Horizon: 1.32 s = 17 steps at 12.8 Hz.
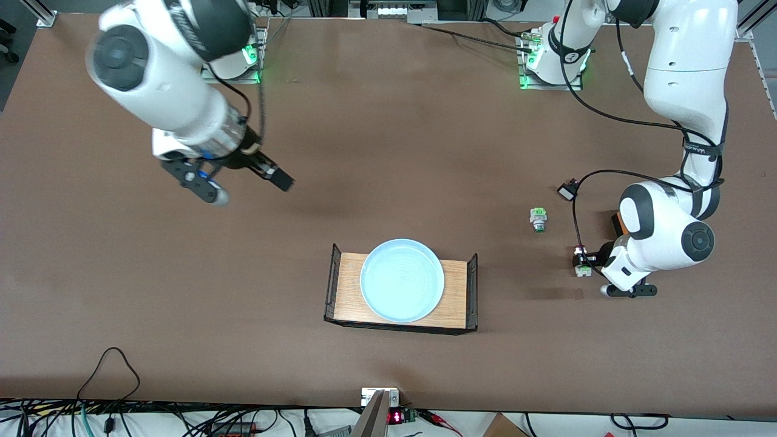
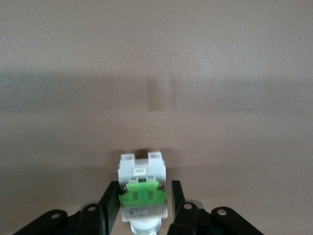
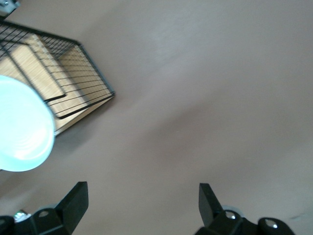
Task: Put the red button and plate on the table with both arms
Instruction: 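Lower the switch onto the table while the right gripper reaches the plate, then raise the left gripper away while the right gripper lowers to the plate rim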
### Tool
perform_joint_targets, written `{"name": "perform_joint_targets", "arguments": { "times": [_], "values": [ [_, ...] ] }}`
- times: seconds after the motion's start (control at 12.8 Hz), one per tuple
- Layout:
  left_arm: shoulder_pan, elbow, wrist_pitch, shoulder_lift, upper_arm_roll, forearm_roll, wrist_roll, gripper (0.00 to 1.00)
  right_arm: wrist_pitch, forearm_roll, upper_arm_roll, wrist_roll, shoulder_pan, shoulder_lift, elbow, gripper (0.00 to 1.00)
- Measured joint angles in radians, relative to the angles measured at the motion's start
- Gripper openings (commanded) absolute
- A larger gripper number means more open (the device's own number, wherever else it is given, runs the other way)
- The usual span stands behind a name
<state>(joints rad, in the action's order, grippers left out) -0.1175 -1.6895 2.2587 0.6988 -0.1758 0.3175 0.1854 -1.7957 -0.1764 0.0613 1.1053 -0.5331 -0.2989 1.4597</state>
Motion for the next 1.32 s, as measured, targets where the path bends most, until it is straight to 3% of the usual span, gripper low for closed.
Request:
{"name": "perform_joint_targets", "arguments": {
  "times": [0.08,0.39,1.01,1.32],
  "values": [
    [0.000,0.002,0.000,0.000,0.000,0.000,0.001,1.00,-0.041,0.000,0.000,0.050,-0.026,-0.037,-0.026,1.00],
    [0.002,0.034,-0.057,-0.071,-0.007,0.000,0.001,1.00,-0.205,0.000,0.000,0.227,-0.099,-0.165,-0.103,1.00],
    [0.005,0.043,-0.457,-0.461,-0.019,-0.161,-0.068,1.00,-0.340,0.000,0.002,0.385,-0.151,-0.335,-0.179,1.00],
    [0.004,0.044,-0.559,-0.592,-0.009,-0.241,-0.086,1.00,-0.385,0.000,0.009,0.399,-0.152,-0.382,-0.181,1.00]
  ]
}}
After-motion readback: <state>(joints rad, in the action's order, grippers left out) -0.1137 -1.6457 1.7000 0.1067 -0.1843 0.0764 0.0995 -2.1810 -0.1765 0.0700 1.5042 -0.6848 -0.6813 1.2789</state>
